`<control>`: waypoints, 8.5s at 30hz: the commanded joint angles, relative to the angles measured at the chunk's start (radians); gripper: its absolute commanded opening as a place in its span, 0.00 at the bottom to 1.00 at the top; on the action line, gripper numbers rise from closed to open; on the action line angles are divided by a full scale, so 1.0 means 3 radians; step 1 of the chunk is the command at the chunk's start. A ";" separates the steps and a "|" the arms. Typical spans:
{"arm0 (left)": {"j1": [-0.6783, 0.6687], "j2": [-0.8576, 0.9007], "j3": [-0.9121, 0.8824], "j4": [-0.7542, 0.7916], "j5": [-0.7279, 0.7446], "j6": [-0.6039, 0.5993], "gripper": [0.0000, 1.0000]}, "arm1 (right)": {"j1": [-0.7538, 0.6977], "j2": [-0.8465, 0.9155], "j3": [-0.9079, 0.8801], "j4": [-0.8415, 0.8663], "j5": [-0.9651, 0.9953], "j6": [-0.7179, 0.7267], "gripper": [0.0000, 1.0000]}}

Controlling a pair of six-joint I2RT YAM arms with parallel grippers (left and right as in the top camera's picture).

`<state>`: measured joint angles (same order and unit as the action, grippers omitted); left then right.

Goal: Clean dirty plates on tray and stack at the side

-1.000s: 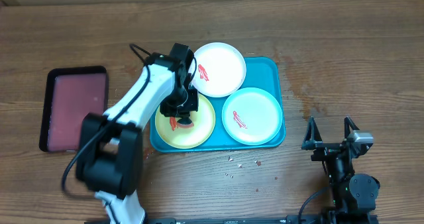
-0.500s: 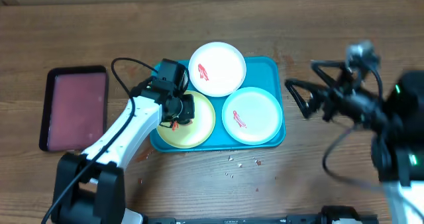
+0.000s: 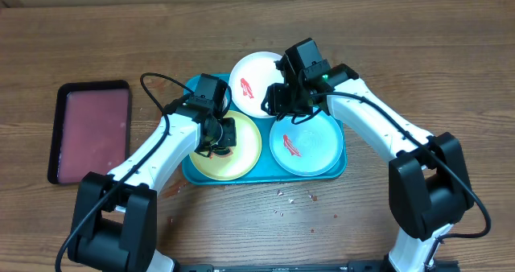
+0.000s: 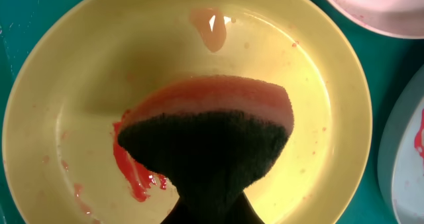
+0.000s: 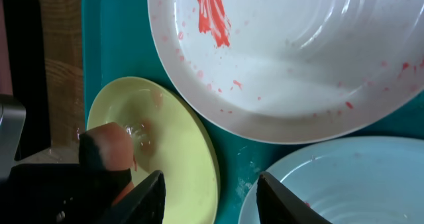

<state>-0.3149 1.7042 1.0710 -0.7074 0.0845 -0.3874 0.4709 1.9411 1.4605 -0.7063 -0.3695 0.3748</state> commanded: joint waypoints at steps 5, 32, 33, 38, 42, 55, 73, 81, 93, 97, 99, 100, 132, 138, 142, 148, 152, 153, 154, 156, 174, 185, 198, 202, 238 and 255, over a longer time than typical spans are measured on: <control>-0.0015 0.0022 0.0010 0.0004 -0.0022 -0.0033 0.04 | 0.0314 0.0312 0.0122 0.0028 0.0061 -0.0291 0.45; -0.0022 0.0197 -0.0106 0.0282 -0.0017 -0.0221 0.11 | 0.0456 0.0659 -0.0005 0.0146 0.0357 -0.0201 0.27; -0.0022 0.0247 -0.0106 0.0287 -0.0017 -0.0220 0.14 | 0.0455 0.0659 -0.0005 0.0145 0.0359 -0.0202 0.27; -0.0022 0.0338 -0.0106 0.0291 0.0046 -0.0205 0.41 | 0.0455 0.0659 -0.0005 0.0156 0.0359 -0.0202 0.27; -0.0020 0.0337 -0.0100 0.0308 0.0045 -0.0205 0.57 | 0.0455 0.0659 -0.0005 0.0156 0.0359 -0.0202 0.27; -0.0015 0.0334 -0.0045 0.0422 -0.0170 -0.0168 0.35 | 0.0455 0.0659 -0.0005 0.0154 0.0359 -0.0203 0.28; -0.0014 0.0334 -0.0045 -0.0008 -0.1244 -0.0169 0.04 | 0.0455 0.0659 -0.0005 0.0142 0.0360 -0.0205 0.28; -0.0015 0.0332 0.0223 -0.0126 -0.1433 -0.0167 0.04 | 0.0453 0.0659 -0.0005 0.0142 0.0361 -0.0203 0.28; -0.0045 0.0415 0.0100 0.0343 0.0351 -0.0031 0.04 | 0.0453 0.0659 -0.0005 0.0135 0.0359 -0.0203 0.28; -0.0025 0.0423 -0.0037 0.0314 0.0099 -0.0031 0.04 | 0.0453 0.0659 -0.0005 0.0127 0.0360 -0.0205 0.28; -0.0001 0.0423 -0.0065 0.0221 -0.0145 -0.0029 0.07 | 0.0453 0.0659 -0.0005 0.0127 0.0360 -0.0205 0.28; 0.0005 0.0423 -0.0065 0.0161 -0.0248 -0.0029 0.13 | 0.0453 0.0659 -0.0005 0.0126 0.0359 -0.0205 0.28; 0.0398 0.0421 0.0032 -0.0336 -0.1437 -0.0031 0.04 | 0.0453 0.0659 -0.0005 0.0127 0.0360 -0.0206 0.28; 0.0394 0.0421 0.0352 -0.0285 -0.0484 -0.0028 0.04 | 0.0453 0.0659 -0.0005 0.0127 0.0360 -0.0206 0.28; 0.0388 0.0427 0.0271 0.0064 0.0619 -0.0003 0.04 | 0.0453 0.0659 -0.0005 0.0139 0.0360 -0.0206 0.28; 0.0289 0.0429 0.0055 0.0298 0.0629 -0.0004 0.04 | 0.0453 0.0659 -0.0005 0.0142 0.0360 -0.0206 0.28; 0.0276 0.0441 -0.0148 0.0530 0.0100 -0.0003 0.04 | 0.0453 0.0659 -0.0005 0.0142 0.0359 -0.0206 0.28; 0.0280 0.0448 -0.0181 0.0565 -0.0014 -0.0004 0.04 | 0.0453 0.0659 -0.0005 0.0140 0.0359 -0.0206 0.28; 0.0286 0.0454 -0.0206 0.0584 -0.0154 -0.0003 0.04 | 0.0453 0.0659 -0.0005 0.0137 0.0360 -0.0206 0.28; 0.0289 0.0455 -0.0229 0.0554 -0.0533 -0.0004 0.04 | 0.0453 0.0659 -0.0005 0.0123 0.0360 -0.0206 0.28; 0.0431 -0.0272 0.0809 -0.0384 -0.0965 -0.0273 0.04 | 0.0468 0.0613 0.0146 0.0078 0.0459 -0.0230 0.04; 0.1733 -0.0741 0.0797 -0.0819 -0.0774 -0.0412 0.04 | 0.0796 0.0411 0.0886 -0.0472 0.1765 -0.0360 0.04; 0.2640 -0.0643 0.0793 -0.0857 -0.0585 -0.0593 0.04 | 0.1525 0.0411 0.1315 -0.0458 0.4368 -0.1520 0.04; 0.2641 -0.0643 0.0793 -0.0856 -0.0586 -0.0593 0.04 | 0.1692 0.0411 0.1315 -0.0295 0.4863 -0.2135 0.04; 0.2644 -0.0643 0.0793 -0.0856 -0.0559 -0.0593 0.04 | -0.1033 0.0121 0.1305 -0.0806 0.0019 -0.0523 0.04; 0.2641 -0.0643 0.0793 -0.0858 -0.0534 -0.0593 0.04 | -0.2616 0.0769 0.1081 -0.0908 0.0576 -0.0523 0.04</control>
<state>0.4740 1.5059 1.3014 -0.9657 -0.0853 -0.5518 -0.2913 2.1681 1.7882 -0.9863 -0.2844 0.2104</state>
